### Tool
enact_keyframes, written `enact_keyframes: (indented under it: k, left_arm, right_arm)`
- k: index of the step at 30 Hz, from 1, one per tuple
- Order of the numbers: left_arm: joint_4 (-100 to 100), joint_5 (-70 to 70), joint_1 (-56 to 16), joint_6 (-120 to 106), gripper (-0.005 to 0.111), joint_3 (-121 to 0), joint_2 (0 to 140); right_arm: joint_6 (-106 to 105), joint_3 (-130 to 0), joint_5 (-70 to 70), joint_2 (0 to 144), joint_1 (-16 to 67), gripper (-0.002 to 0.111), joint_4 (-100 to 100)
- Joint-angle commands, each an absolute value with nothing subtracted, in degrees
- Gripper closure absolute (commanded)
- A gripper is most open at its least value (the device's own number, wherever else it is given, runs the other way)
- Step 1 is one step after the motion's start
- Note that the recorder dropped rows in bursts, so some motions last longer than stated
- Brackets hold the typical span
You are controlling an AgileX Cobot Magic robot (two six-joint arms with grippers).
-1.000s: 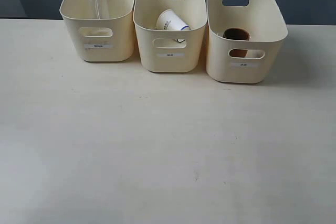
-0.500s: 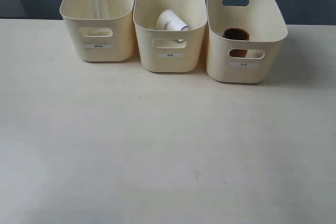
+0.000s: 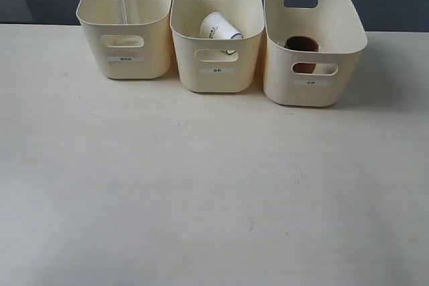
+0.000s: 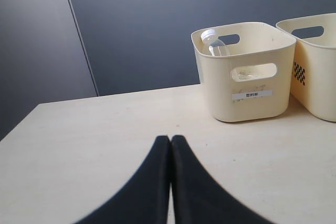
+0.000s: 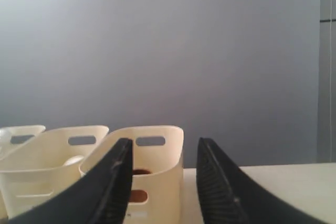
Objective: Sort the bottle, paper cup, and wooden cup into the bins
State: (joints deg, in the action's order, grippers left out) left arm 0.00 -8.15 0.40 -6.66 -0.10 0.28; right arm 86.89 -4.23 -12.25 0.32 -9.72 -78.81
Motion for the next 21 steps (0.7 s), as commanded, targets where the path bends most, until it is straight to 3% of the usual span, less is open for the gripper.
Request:
enact_keyframes:
  k: [1,21]
  left_arm:
    - [0.0,-7.7,0.4,-6.6,0.107,0.0,0.0]
    - [0.0,-7.7,0.4,-6.6,0.107,0.0,0.0]
  right_arm:
    - [85.7,0.0,-12.3,0.0,-10.9,0.069,-79.6]
    - [93.6,0.0,-12.6,0.0,-10.9,0.069,-89.9]
